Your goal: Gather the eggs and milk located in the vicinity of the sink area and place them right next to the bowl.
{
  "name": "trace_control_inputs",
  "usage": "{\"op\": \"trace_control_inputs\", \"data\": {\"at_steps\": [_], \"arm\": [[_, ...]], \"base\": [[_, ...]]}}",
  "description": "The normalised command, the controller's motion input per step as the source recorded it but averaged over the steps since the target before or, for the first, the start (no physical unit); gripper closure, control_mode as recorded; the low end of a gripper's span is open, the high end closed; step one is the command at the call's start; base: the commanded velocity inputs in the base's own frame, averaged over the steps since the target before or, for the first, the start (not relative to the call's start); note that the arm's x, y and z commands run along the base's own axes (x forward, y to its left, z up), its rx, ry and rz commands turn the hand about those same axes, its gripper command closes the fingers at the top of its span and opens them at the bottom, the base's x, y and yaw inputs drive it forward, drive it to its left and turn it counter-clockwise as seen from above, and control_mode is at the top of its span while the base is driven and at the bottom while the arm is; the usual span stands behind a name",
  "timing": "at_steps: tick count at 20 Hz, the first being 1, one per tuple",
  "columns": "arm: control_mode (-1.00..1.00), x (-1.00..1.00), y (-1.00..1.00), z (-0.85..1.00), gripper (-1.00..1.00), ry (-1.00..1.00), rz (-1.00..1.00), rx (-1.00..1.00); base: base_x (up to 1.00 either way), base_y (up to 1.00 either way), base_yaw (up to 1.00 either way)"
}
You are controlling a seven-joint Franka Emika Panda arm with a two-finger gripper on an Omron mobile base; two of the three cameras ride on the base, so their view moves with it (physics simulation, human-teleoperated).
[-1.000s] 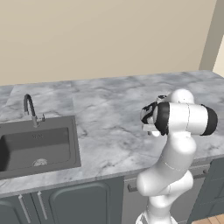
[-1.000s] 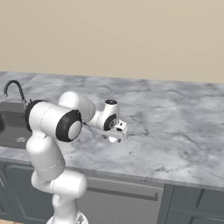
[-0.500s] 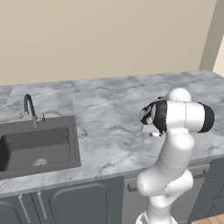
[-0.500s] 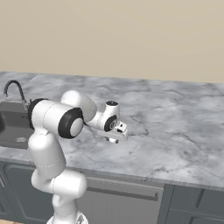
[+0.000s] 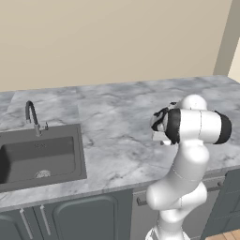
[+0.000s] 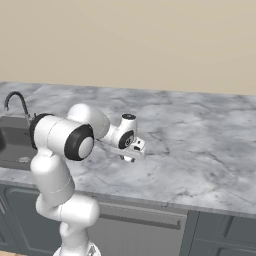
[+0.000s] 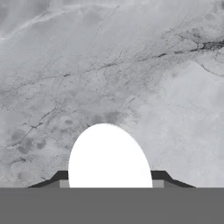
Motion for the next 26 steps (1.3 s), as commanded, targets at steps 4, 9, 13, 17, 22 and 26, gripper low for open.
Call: {"op": "trace_control_inputs", "data": {"at_steps": [4, 9, 13, 17, 22, 26], "arm": [[-1.0, -0.18, 0.03, 0.99, 1.0, -0.05, 0.24, 0.24], [-1.0, -0.63, 0.36, 1.0, 1.0, -0.14, 0.29, 0.05], [-1.0, -0.86, 0.65, 0.43, 1.0, -0.18, 0.39, -0.04], [-1.0, -0.94, 0.8, 0.18, 1.0, -0.22, 0.46, 0.0], [-1.0, -0.91, 0.39, 0.01, 1.0, -0.39, 0.33, 0.05], [-1.0, -0.33, 0.5, 0.0, 1.0, -0.19, 0.18, 0.03]], "base": [[0.0, 0.0, 0.0], [0.0, 0.0, 0.0], [0.0, 0.0, 0.0], [0.0, 0.0, 0.0], [0.0, 0.0, 0.0], [0.0, 0.0, 0.0]]}}
